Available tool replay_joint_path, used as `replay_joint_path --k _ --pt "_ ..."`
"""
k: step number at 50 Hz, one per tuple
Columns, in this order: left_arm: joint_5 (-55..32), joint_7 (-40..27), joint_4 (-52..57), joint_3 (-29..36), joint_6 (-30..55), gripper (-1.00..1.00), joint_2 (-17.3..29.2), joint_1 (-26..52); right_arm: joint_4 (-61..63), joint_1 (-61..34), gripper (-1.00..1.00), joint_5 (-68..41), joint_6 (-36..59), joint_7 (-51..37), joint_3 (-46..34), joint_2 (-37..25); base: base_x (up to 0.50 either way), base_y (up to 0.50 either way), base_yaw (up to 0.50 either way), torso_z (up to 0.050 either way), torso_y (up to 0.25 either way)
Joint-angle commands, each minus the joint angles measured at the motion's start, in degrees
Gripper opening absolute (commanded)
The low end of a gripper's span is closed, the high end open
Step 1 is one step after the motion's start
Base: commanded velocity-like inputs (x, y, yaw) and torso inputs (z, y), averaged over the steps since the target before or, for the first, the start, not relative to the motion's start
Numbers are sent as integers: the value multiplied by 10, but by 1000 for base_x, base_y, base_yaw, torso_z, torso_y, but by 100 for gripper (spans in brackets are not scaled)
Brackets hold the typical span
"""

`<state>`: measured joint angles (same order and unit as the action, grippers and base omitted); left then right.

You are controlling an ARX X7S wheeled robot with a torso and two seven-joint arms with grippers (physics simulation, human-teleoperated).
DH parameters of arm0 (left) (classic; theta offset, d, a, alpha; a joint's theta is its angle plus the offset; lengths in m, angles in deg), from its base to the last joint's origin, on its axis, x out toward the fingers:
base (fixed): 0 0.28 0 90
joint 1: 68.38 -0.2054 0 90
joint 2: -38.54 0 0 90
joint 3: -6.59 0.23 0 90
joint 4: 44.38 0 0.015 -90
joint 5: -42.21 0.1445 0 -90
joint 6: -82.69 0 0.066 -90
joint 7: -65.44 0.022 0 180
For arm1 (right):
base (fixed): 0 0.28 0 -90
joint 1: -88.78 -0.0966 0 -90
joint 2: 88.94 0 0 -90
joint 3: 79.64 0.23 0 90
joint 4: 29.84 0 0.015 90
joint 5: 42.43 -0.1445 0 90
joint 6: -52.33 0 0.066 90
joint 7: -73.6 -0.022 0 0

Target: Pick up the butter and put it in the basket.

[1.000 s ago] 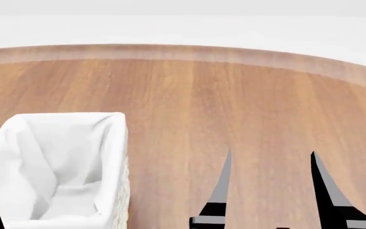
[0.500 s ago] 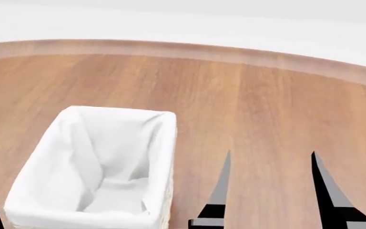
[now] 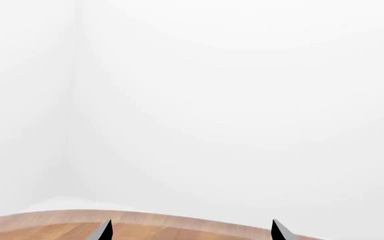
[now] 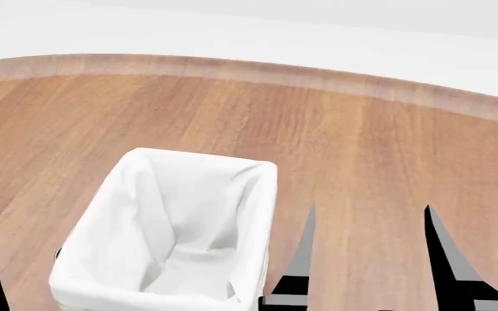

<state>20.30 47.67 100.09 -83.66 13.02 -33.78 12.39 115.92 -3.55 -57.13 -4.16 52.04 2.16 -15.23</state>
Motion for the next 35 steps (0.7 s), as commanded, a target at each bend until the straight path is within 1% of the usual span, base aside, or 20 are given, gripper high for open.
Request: replay_joint_path --k 1,23,26,28,29,35 --pt "-16 18 -14 1 -23 100 -1 3 -1 -5 100 -8 1 4 11 4 0 0 0 50 0" --pt "-40 -1 -10 0 -21 100 12 4 1 -7 100 -16 3 -5 8 -4 0 0 0 50 -2" --pt "-17 -7 -7 13 -11 100 19 7 4 -8 100 -18 5 -7 7 -5 0 0 0 48 -107" --pt "-26 5 -5 23 -6 100 29 8 2 -8 100 -17 4 -8 6 -6 0 0 0 43 -180" --pt "-13 -6 -5 24 -6 100 24 8 2 -7 100 -18 4 -8 6 -6 0 0 0 42 -184" --pt "-14 -5 -6 29 -10 100 30 7 1 -7 100 -20 1 -10 8 -9 0 0 0 37 -208"
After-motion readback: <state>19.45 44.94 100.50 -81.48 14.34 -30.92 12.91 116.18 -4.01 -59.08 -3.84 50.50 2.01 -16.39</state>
